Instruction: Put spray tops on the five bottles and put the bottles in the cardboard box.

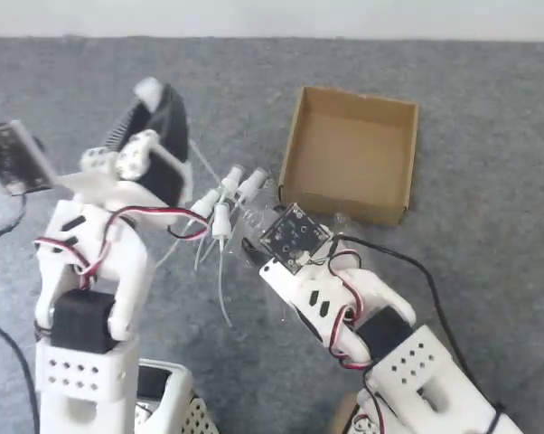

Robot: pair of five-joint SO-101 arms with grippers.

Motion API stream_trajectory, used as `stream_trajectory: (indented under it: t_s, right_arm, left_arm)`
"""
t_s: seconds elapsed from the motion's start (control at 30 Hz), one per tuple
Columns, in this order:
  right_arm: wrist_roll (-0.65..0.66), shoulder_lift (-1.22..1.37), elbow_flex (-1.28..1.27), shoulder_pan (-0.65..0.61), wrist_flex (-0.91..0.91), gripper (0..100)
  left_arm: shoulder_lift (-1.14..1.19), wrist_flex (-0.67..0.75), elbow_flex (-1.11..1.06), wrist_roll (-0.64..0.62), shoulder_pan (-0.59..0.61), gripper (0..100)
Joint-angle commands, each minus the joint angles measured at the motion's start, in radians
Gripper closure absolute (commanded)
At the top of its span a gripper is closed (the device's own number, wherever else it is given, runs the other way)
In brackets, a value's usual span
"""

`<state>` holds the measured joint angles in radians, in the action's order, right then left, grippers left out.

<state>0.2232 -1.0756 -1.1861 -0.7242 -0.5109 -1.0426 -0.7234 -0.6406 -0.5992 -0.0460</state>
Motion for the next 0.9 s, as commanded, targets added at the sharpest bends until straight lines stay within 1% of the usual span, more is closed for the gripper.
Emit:
stream_trajectory:
  t_s: [0.0,0.3,0.43,0.6,0.7,0.87]
  right_arm:
    - [-0.012,-0.047,0.014,-0.007,0.025,99.3]
    - [-0.032,-0.048,0.011,-0.007,0.025,99.3]
    - [-0.034,-0.048,0.011,-0.005,0.025,99.3]
    - [-0.046,-0.048,0.011,-0.005,0.027,99.3]
    - [-0.098,-0.048,0.011,-0.005,0.025,99.3]
    - [-0.109,-0.048,0.012,0.018,0.027,99.3]
  left_arm:
    - [-0.011,0.002,-0.033,-0.017,-0.052,99]
    - [-0.012,-0.012,-0.087,-0.015,-0.066,99]
    - [-0.017,-0.023,-0.225,-0.011,-0.118,99]
    - [-0.017,-0.023,-0.346,0.084,-0.198,99]
    - [-0.017,-0.023,-0.378,0.095,-0.224,99]
    - [-0.017,-0.026,-0.41,0.095,-0.222,99]
